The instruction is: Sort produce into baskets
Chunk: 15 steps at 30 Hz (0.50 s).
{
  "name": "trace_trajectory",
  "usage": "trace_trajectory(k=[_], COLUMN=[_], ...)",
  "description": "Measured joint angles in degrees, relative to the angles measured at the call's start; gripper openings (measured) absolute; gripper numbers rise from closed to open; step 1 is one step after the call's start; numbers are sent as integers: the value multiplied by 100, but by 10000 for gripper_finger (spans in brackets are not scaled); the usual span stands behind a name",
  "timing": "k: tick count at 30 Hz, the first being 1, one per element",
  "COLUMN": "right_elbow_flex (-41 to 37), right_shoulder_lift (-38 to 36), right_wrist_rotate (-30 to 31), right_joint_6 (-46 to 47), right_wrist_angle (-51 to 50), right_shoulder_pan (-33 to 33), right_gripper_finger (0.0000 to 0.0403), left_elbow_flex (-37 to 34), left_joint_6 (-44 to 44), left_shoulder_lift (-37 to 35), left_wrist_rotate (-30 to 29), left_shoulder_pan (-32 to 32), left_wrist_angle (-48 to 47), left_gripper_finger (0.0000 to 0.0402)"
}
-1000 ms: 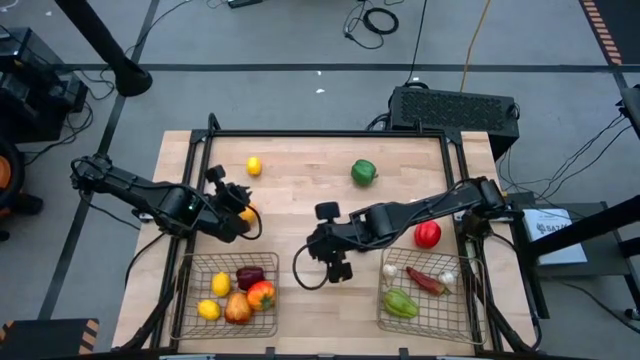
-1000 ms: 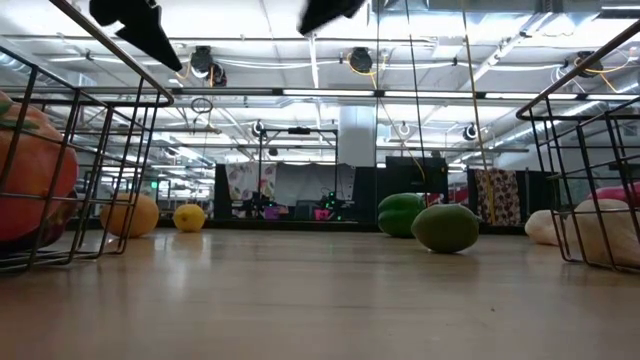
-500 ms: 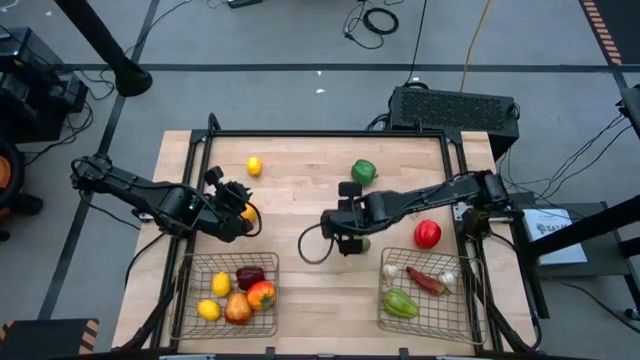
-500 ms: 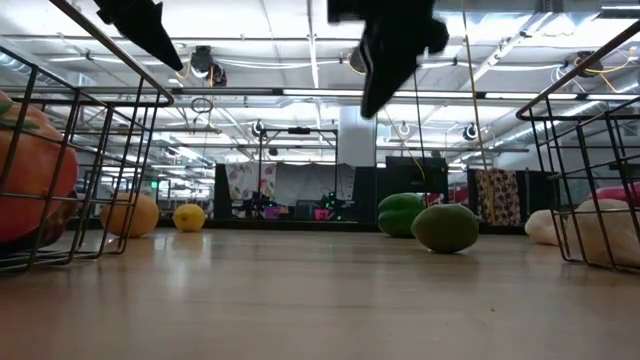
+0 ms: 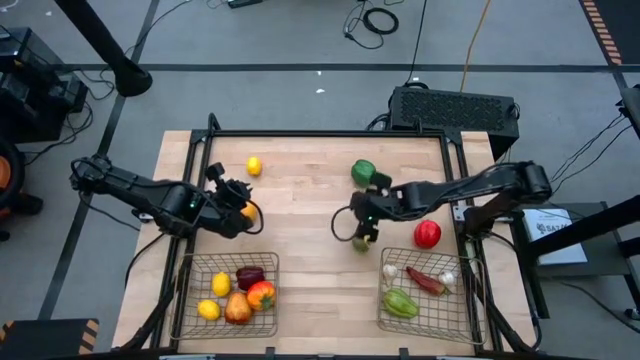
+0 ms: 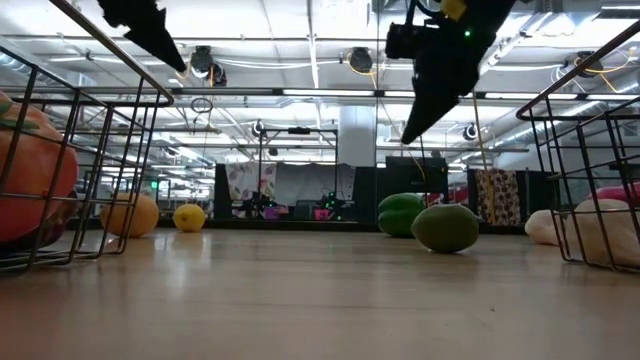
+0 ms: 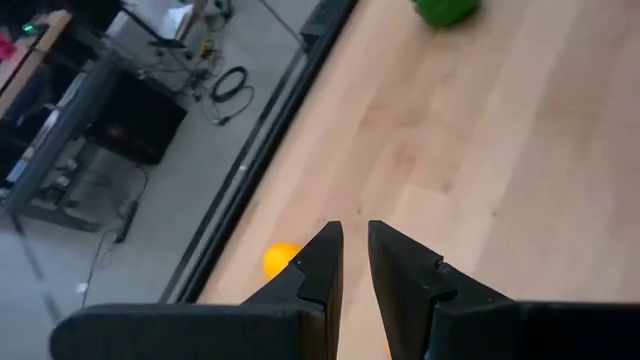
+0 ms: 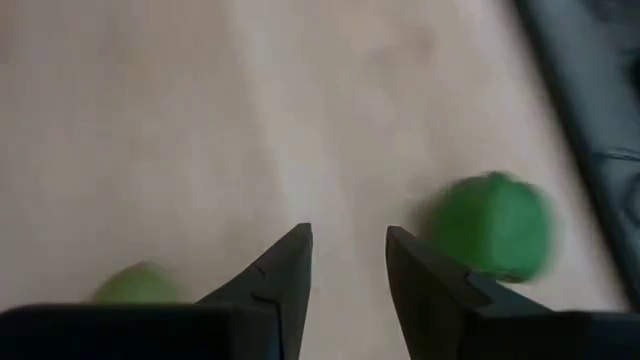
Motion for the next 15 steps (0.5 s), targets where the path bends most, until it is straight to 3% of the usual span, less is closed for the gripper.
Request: trace_trajectory(k=[6,12,15], right_elbow_flex=[-51,-51,-51], right_shoulder_lift=[-246,-246,-246], right_wrist_rotate=[584,455,12], right_joint_6=[-288,-629,-331], right_wrist_angle=[66,17,45], right_shoulder_pan=[-592,-1209,-1336], right_gripper_finger=[133,137,137], left_elbow_flex=[-43,-164,-168], left_joint_6=[410,1427,2114], left_shoulder_lift=[2,14,18], left_wrist_rotate=[-64,-64,-72], left_shoulder_pan=[397,735,807], left_wrist_angle=[483,1266,1216], left_gripper_finger=[61,61,61])
